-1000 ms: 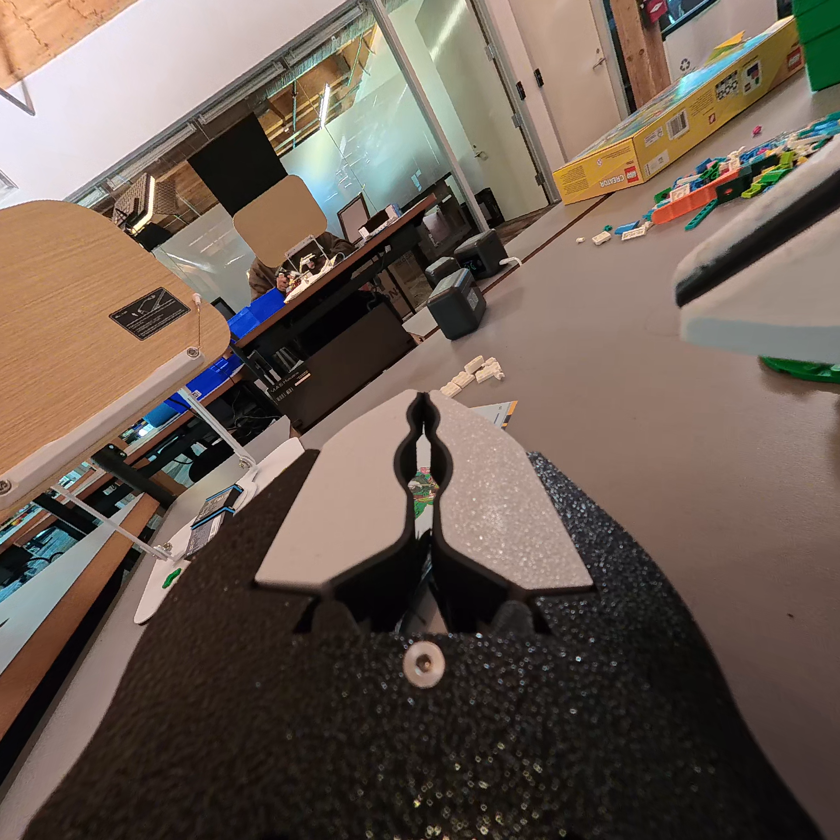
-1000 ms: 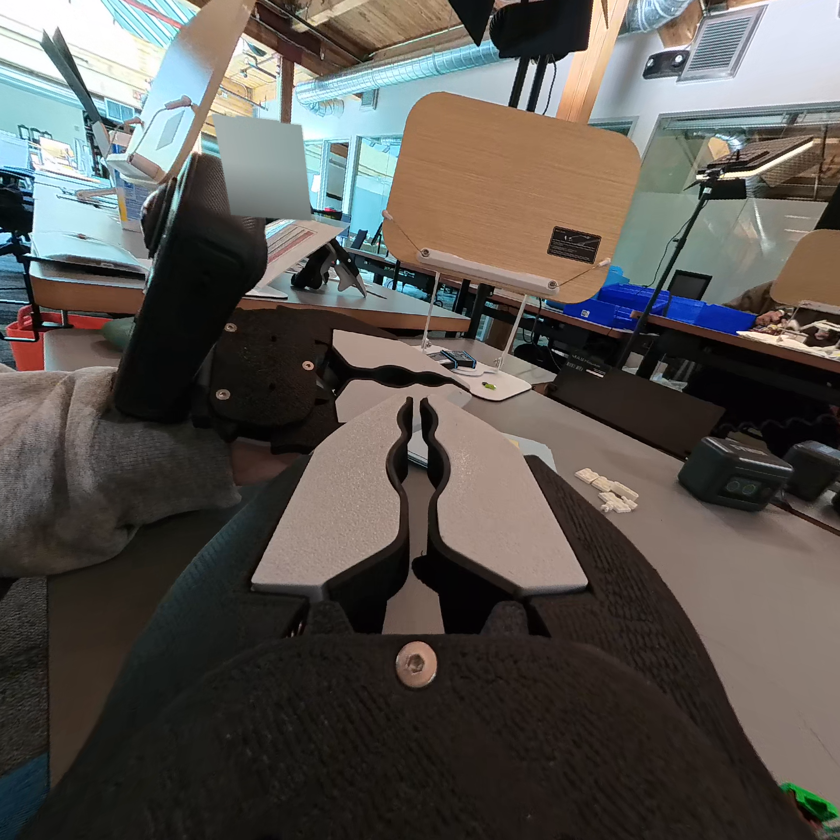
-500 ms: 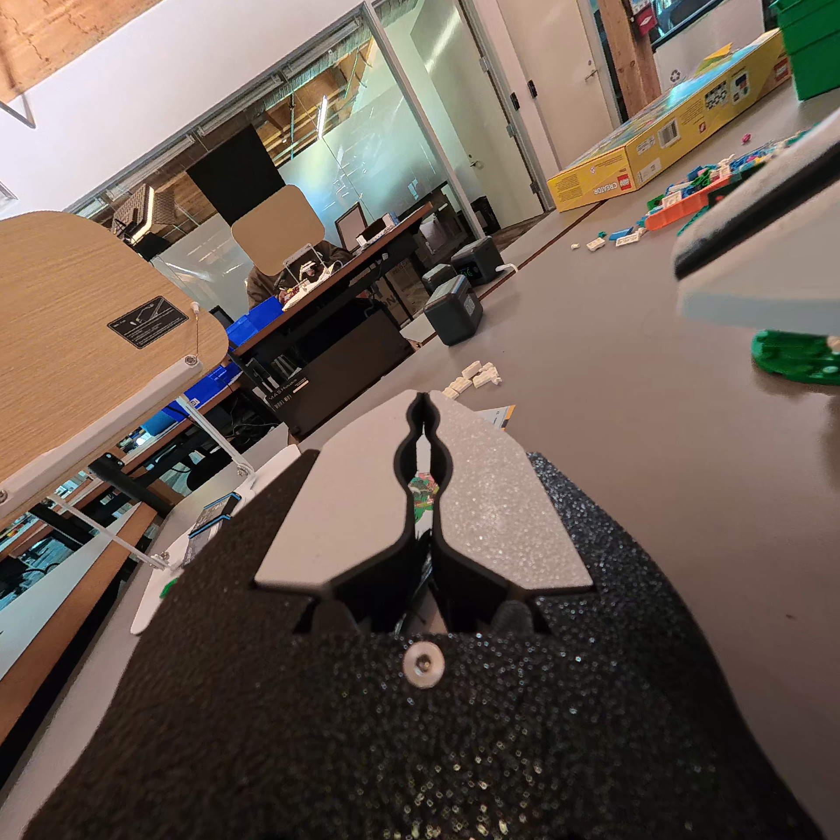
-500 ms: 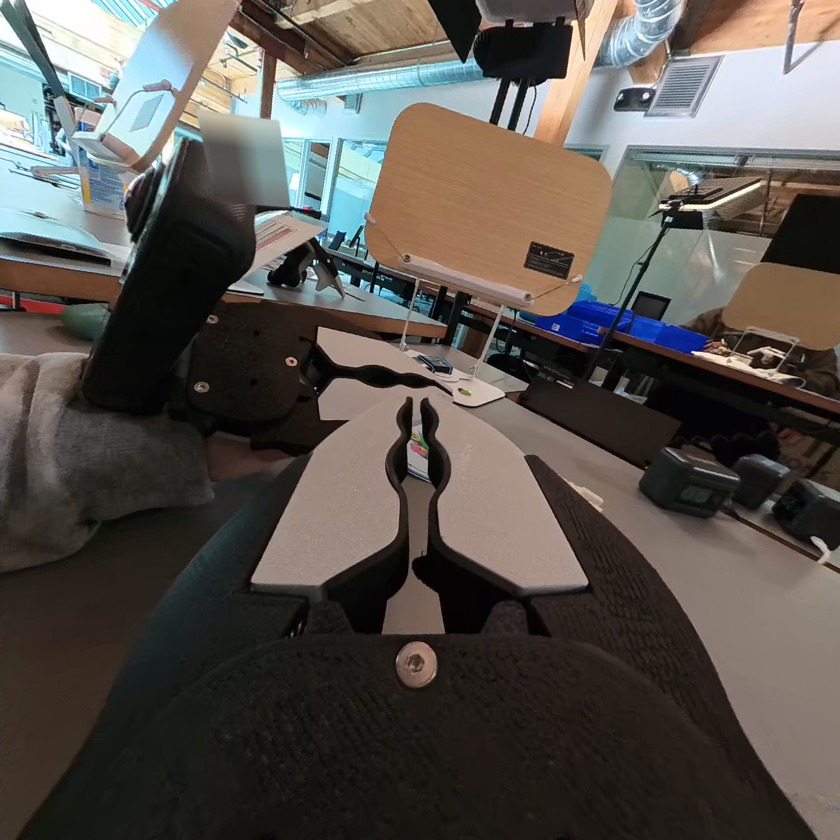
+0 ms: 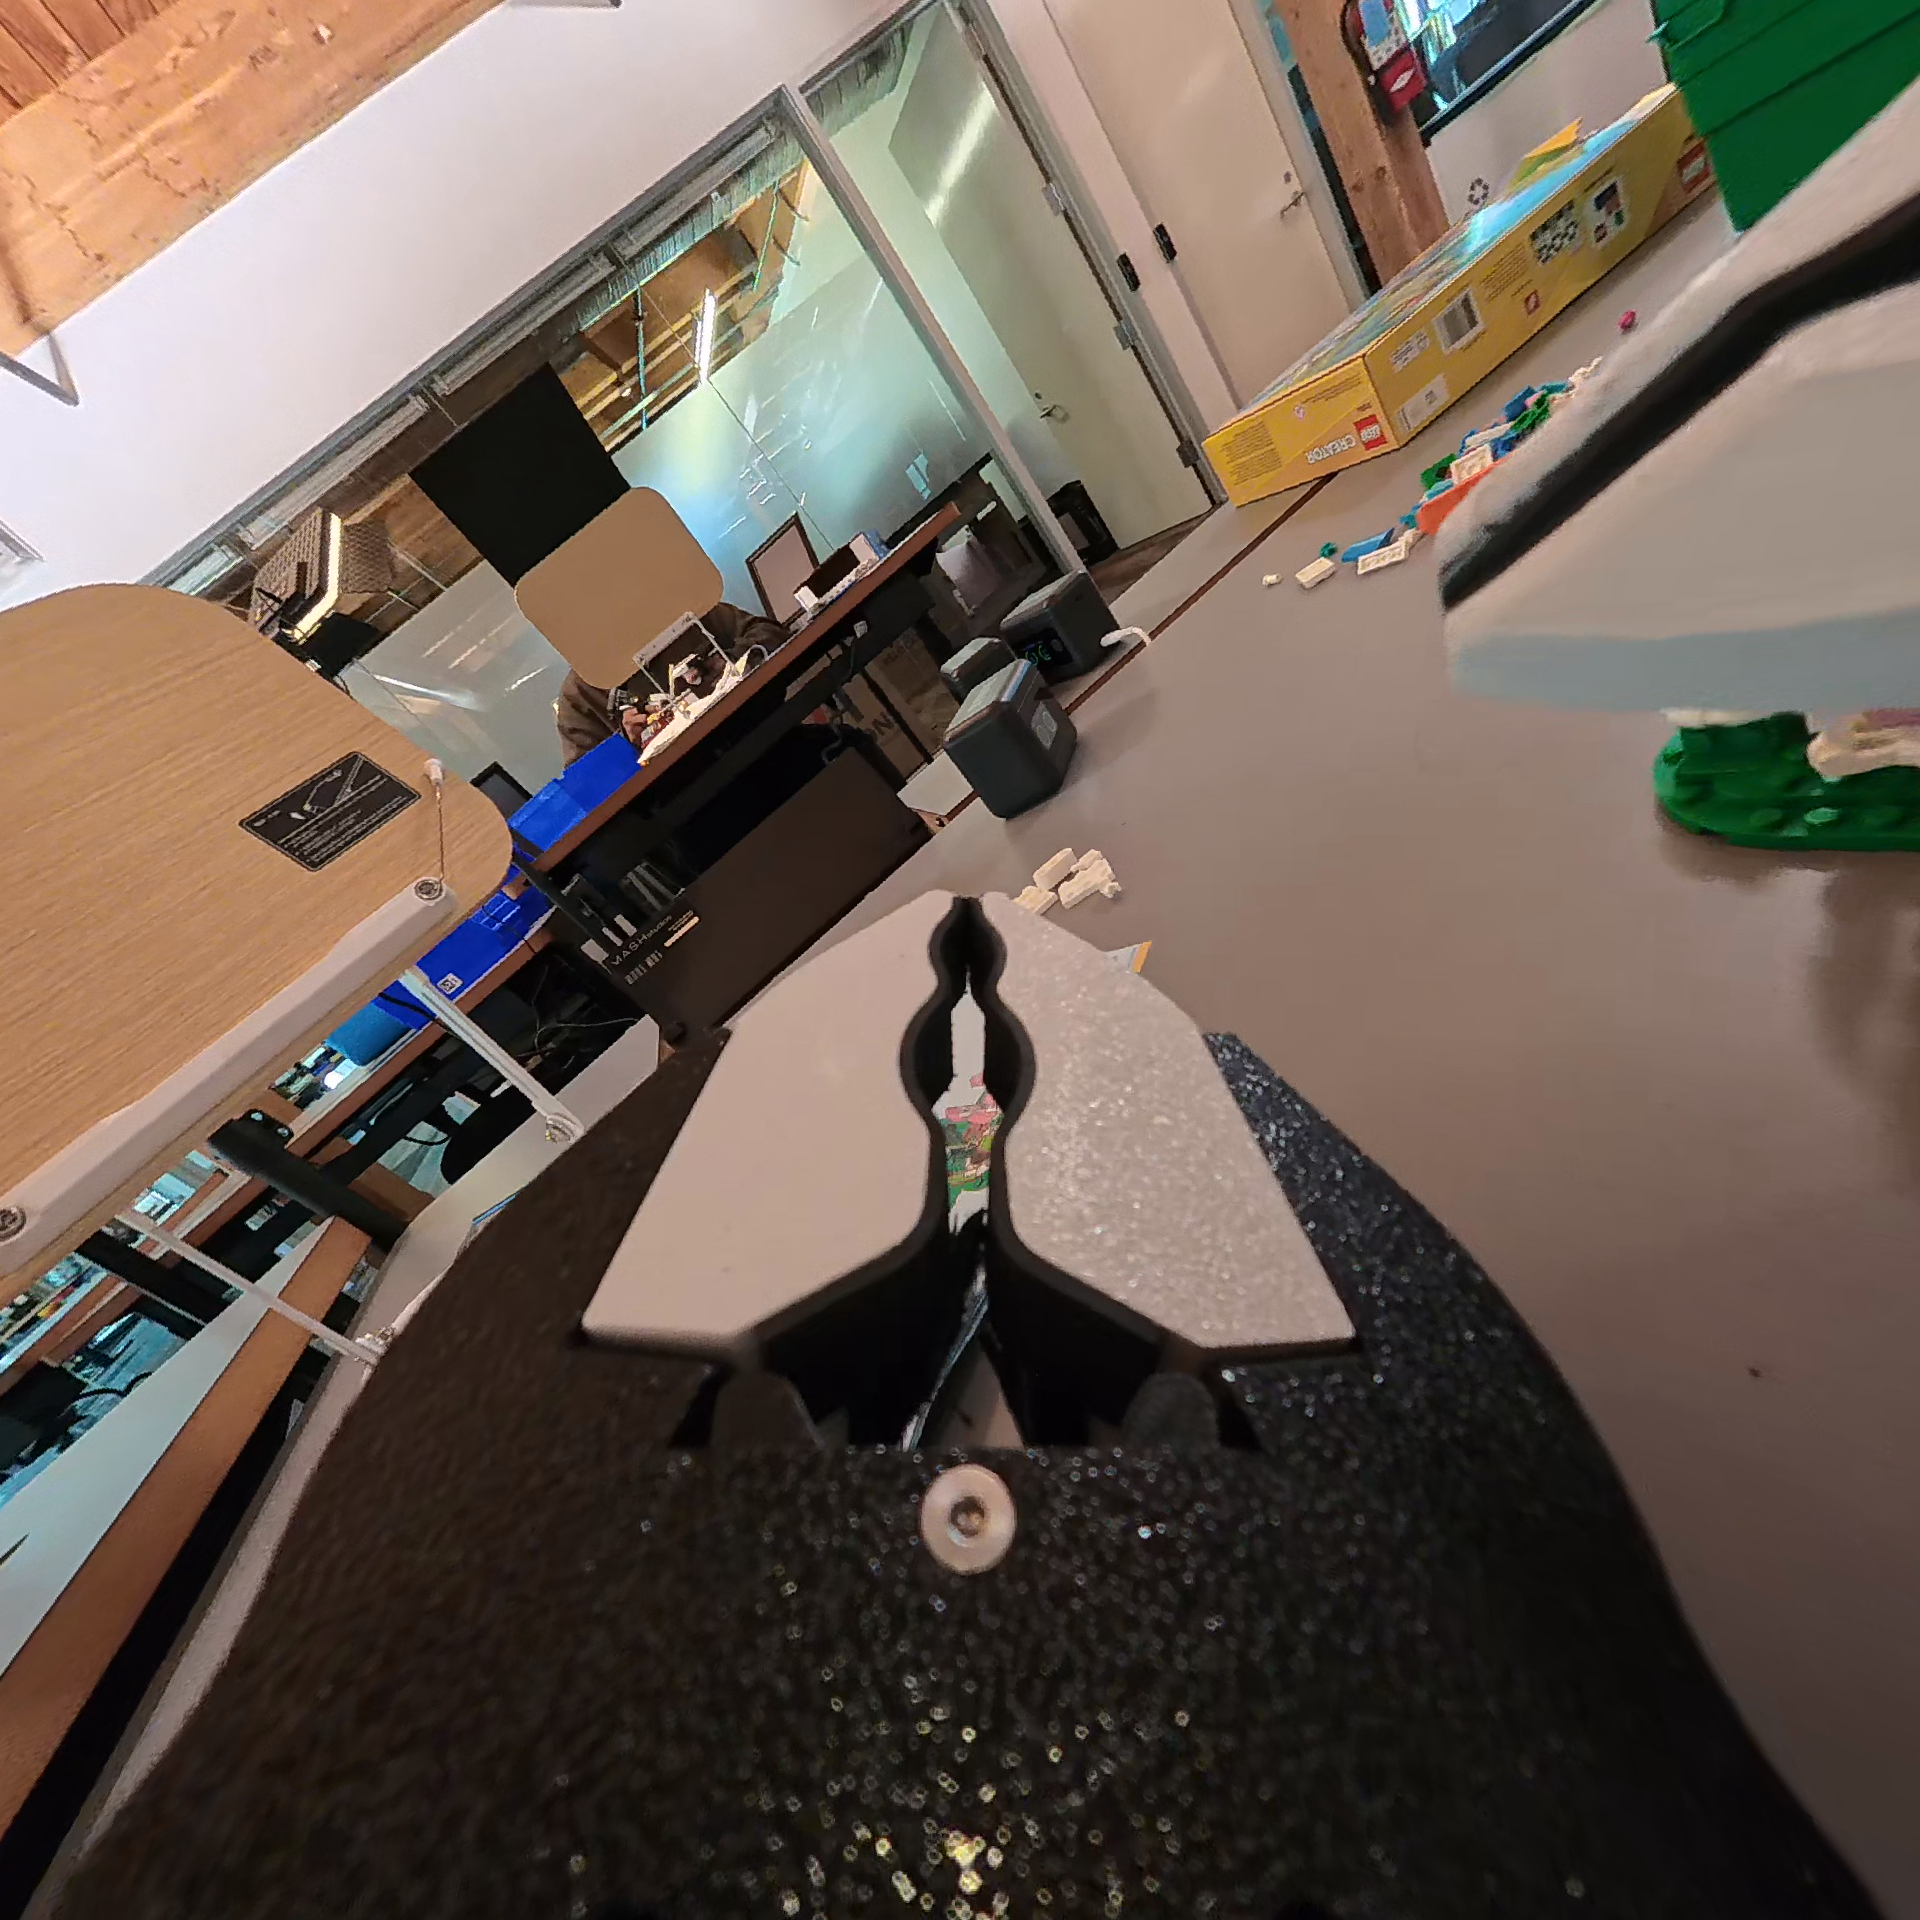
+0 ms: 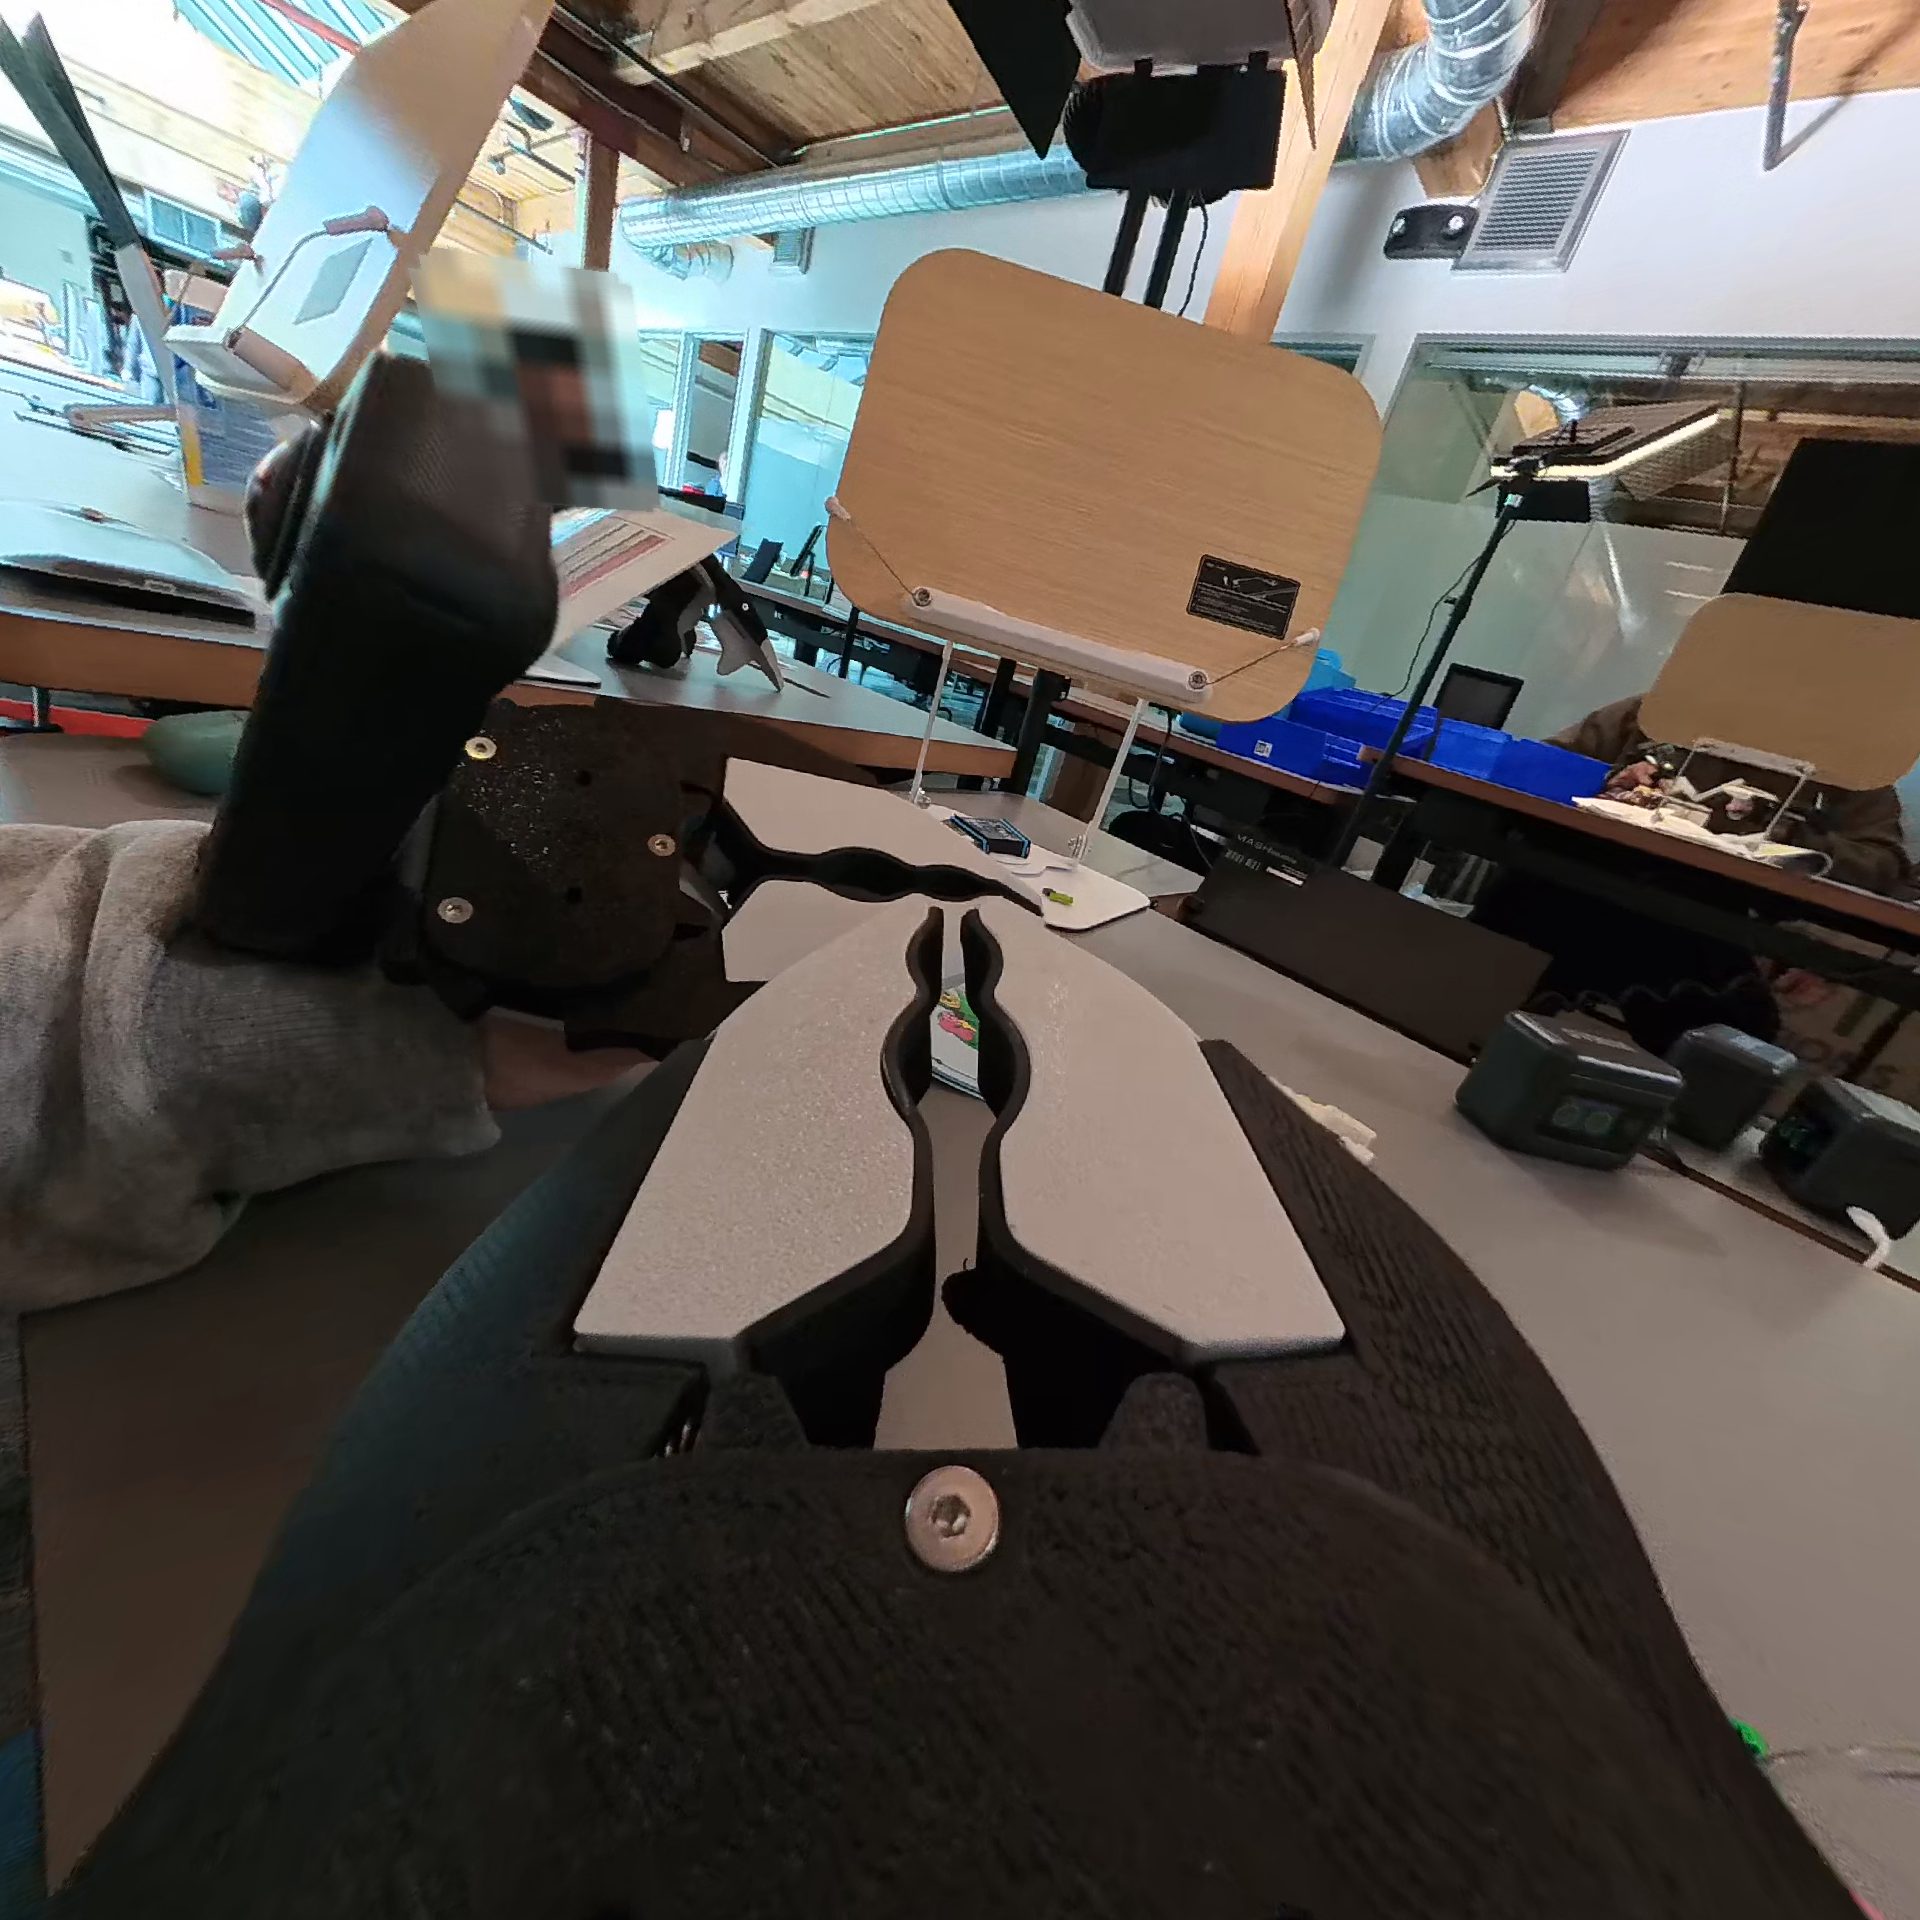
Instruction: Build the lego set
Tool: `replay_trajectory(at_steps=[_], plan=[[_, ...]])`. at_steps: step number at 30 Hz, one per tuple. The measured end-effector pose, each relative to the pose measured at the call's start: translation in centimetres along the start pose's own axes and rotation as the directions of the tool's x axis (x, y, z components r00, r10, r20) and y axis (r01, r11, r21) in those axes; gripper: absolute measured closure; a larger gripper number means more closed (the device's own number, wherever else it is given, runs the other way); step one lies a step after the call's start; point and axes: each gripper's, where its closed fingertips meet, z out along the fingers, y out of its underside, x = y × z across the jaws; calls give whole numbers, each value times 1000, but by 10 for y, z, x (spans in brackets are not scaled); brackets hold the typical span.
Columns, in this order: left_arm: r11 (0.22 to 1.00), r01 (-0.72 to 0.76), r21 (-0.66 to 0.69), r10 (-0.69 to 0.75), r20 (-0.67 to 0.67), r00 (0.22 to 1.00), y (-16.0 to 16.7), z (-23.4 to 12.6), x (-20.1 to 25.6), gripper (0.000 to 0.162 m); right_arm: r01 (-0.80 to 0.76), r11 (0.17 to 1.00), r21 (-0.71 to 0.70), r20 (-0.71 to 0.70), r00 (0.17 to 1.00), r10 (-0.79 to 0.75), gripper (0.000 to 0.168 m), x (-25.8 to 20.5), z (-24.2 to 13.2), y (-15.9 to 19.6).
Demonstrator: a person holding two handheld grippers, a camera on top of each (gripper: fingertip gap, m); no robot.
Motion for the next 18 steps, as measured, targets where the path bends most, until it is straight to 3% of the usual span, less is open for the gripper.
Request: replay_trajectory(at_steps=[8,18], plan=[[1000,9,2,-9,-4,1000,0,1,1,162,-70,998,5,-8,998,70,166,7,-1,0],[1000,-12,8,12,-6,1000,-2,1,4,162,-48,999,16,13,999,48,166,1,-1,-3]])
